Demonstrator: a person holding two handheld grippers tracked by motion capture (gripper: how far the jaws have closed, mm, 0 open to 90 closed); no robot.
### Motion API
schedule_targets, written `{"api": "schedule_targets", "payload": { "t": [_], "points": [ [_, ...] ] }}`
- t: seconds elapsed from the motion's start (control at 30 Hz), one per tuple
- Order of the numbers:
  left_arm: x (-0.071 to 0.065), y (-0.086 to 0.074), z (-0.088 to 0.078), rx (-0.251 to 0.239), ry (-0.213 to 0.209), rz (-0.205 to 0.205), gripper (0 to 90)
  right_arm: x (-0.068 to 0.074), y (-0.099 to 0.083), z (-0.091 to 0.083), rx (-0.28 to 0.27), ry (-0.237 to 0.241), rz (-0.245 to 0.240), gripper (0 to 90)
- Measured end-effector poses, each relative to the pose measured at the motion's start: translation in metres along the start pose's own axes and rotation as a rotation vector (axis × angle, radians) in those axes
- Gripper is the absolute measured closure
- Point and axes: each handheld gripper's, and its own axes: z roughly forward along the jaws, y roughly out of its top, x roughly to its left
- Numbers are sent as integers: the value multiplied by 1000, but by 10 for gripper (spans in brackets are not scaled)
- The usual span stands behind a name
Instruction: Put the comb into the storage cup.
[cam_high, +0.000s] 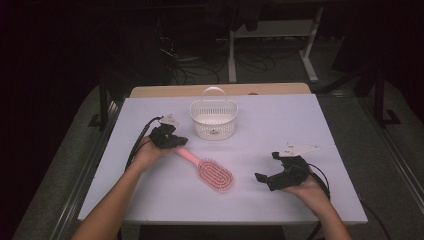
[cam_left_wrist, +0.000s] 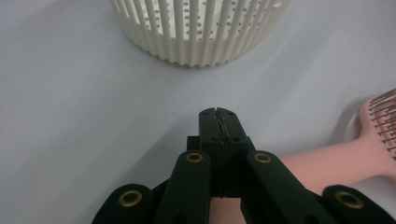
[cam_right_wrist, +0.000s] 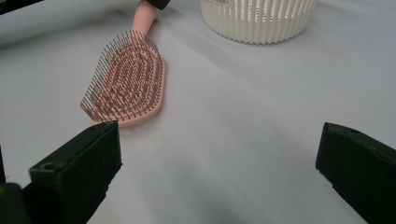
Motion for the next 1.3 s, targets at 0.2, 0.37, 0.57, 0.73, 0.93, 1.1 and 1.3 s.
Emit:
{"api": "schedule_targets", "payload": {
  "t": [0.2, 0.37, 0.57, 0.73, 0.93, 1.1, 1.3],
  "points": [
    [0, -1, 3, 24, 8, 8, 900, 0, 0, 0, 0, 0, 0, 0],
    [0, -1, 2, 33, 6, 9, 900, 0, 0, 0, 0, 0, 0, 0],
    [-1, -4, 1, 66, 6, 22, 900, 0, 0, 0, 1, 0, 1, 0],
    [-3, -5, -2, 95, -2, 33, 900, 0, 0, 0, -1, -1, 1, 0],
    [-6, -9, -6, 113, -13, 45, 900, 0, 0, 0, -1, -2, 1, 0],
    [-7, -13, -9, 117, -24, 41, 900, 0, 0, -1, -1, -3, 2, 0],
    [-9, -19, -14, 128, -38, 44, 900, 0, 0, -1, -2, -3, 2, 0]
  ]
}}
